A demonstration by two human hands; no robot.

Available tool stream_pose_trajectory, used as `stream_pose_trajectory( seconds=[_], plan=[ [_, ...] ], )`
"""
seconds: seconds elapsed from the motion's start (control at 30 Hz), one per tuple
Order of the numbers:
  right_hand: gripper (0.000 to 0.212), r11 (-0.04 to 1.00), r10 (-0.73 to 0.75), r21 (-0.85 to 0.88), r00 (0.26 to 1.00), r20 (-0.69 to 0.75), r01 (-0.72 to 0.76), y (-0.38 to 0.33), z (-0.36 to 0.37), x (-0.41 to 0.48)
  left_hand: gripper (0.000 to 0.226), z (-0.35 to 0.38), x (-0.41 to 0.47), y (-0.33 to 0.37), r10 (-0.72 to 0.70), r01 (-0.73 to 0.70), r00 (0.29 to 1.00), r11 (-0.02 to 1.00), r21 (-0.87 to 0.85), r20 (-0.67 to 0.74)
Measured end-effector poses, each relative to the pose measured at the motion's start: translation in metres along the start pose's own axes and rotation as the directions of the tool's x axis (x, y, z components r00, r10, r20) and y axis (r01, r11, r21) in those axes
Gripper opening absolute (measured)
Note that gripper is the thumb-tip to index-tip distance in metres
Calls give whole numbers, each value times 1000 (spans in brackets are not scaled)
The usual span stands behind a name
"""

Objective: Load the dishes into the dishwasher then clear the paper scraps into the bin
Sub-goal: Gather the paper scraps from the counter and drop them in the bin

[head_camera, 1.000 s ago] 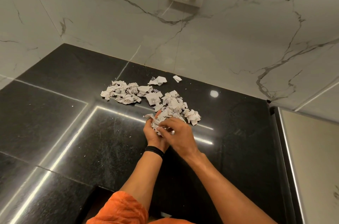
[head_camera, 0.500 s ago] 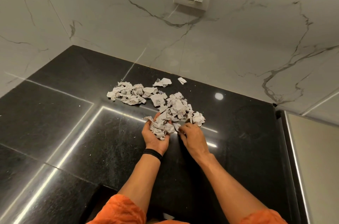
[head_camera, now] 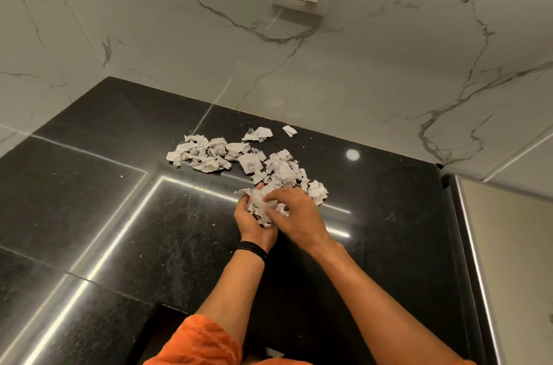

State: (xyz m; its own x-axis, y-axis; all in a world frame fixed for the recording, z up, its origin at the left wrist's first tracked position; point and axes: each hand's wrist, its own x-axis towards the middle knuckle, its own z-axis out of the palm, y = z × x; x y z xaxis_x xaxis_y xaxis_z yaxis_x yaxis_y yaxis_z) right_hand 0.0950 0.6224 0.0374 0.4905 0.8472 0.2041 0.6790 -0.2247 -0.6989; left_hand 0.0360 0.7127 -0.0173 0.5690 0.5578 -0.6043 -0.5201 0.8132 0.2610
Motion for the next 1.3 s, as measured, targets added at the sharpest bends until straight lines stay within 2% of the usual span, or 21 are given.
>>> stream_pose_trajectory(
  seconds=[0.07, 0.13, 0.2, 0.23, 0.27, 0.33, 0.4, 0.47, 0.6, 0.67, 0.73, 0.8, 0.87, 0.93, 1.03, 1.1, 1.23, 1.3],
  plan=[
    [19, 999, -35, -17, 997, 63, 36, -2, 5, 3, 43, 1, -1, 3, 7, -6, 1000, 1000, -12, 24],
    [16, 994, 19, 106, 999, -30, -15, -4, 2, 7, 44, -2, -1, 9, 26, -25, 999, 999, -27, 26],
    [10, 959, 143, 265, 979, -145, -101, 0, -3, 15, 47, -7, 0, 15, 38, -36, 998, 997, -63, 42],
    [10, 952, 191, 274, 966, -172, -140, 5, -5, 20, 49, -11, 0, 18, 47, -43, 998, 996, -84, 45],
    [13, 960, 218, 212, 962, -166, -181, 12, -5, 25, 50, -14, 1, 20, 53, -49, 998, 994, -101, 41],
    [23, 973, 230, 7, 972, -47, -230, 28, 1, 34, 50, -21, 3, 24, 64, -61, 998, 991, -116, 19],
    [25, 968, 158, -216, 979, 131, -128, 38, 15, 39, 48, -23, 2, 30, 83, -83, 997, 990, -113, -4],
    [23, 938, 78, -345, 965, 251, 13, 44, 31, 38, 47, -25, 0, 36, 104, -106, 994, 990, -98, -30],
    [20, 925, 1, -373, 981, 195, 73, 51, 38, 21, 50, -30, -1, 46, 133, -138, 989, 986, -92, -59],
    [17, 947, 16, -318, 989, 148, 33, 56, 33, 14, 51, -30, -1, 47, 131, -136, 989, 987, -85, -63],
    [15, 977, 149, -158, 988, 42, -141, 55, 23, 12, 50, -29, -2, 45, 122, -127, 990, 989, -80, -65],
    [15, 959, 281, 54, 957, -69, -277, 46, 13, 14, 49, -25, -2, 39, 113, -117, 992, 990, -76, -55],
    [14, 935, 306, 225, 946, -110, -276, 29, 7, 18, 49, -22, -2, 33, 104, -107, 994, 992, -72, -42],
    [15, 916, 252, 345, 963, -95, -206, 7, 5, 18, 47, -18, -1, 28, 90, -92, 996, 994, -67, -24],
    [18, 944, 116, 311, 993, -5, -108, -15, 11, 15, 45, -13, 1, 21, 62, -62, 998, 997, -37, 11],
    [19, 961, 89, 263, 996, 0, -85, -17, 14, 14, 46, -11, 1, 17, 45, -44, 999, 998, -34, 28],
    [15, 906, 251, 387, 954, -165, -171, 1, -3, 14, 48, -10, 0, 16, 35, -29, 997, 995, -94, 64],
    [18, 937, 292, 244, 944, -151, -251, 21, -11, 10, 48, -12, 1, 16, 43, -36, 997, 992, -119, 59]
  ],
)
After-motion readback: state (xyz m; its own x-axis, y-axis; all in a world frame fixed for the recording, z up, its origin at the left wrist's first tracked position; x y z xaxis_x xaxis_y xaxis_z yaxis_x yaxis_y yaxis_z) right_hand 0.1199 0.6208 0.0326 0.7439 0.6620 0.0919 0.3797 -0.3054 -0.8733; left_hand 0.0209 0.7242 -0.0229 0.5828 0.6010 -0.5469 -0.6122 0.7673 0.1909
